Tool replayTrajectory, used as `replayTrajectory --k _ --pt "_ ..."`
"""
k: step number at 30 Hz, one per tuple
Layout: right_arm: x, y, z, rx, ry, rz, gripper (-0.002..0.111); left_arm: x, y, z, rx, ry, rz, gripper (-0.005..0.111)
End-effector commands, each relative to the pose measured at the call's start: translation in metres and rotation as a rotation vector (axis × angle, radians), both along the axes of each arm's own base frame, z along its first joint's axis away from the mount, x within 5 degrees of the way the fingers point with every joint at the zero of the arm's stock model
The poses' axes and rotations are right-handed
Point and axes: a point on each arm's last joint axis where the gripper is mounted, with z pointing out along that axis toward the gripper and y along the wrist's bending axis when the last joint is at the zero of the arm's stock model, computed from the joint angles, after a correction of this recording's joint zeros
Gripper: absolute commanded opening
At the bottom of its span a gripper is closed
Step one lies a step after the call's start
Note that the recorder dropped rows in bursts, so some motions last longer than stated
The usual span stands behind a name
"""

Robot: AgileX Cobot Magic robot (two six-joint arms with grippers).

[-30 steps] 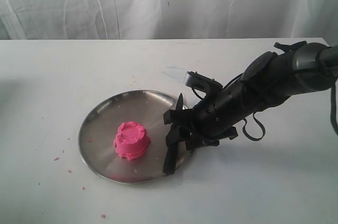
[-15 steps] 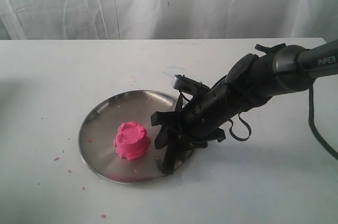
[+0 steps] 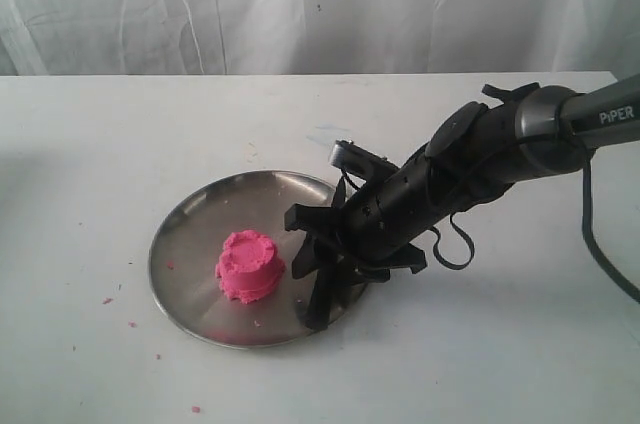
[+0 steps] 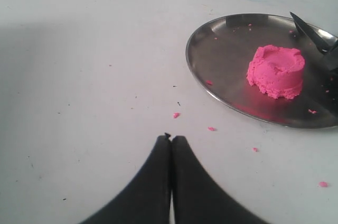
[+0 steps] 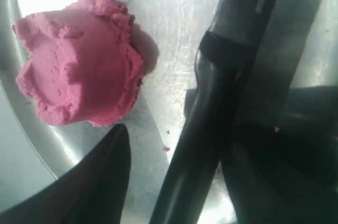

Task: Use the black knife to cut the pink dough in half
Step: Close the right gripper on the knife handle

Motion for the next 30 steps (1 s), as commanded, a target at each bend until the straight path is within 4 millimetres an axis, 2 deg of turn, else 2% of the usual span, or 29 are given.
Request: replayTrajectory --k 1,13,20,24,30 --pt "0.001 0.001 -0.003 -0.001 0.0 -0.027 0.049 0.0 0.0 -0.001 -0.011 -0.001 0.003 0.0" --pt "0.005 -0.001 -0.004 -0.014 -0.014 -0.08 0.038 0.0 0.0 -0.001 -0.011 -0.001 0.003 0.0" --pt "0.004 0.0 -0.005 -0.02 -0.009 -0.071 0.038 0.0 0.0 -0.001 -0.009 -0.001 0.002 0.0" --pt "0.002 0.002 0.0 -0.017 -0.023 -0.044 0.038 0.0 0.0 -0.001 -0.009 -0.001 0.002 0.0" --pt "0.002 0.001 0.019 0.003 -0.073 -0.05 0.038 0.0 0.0 -0.001 -0.011 -0.001 0.003 0.0"
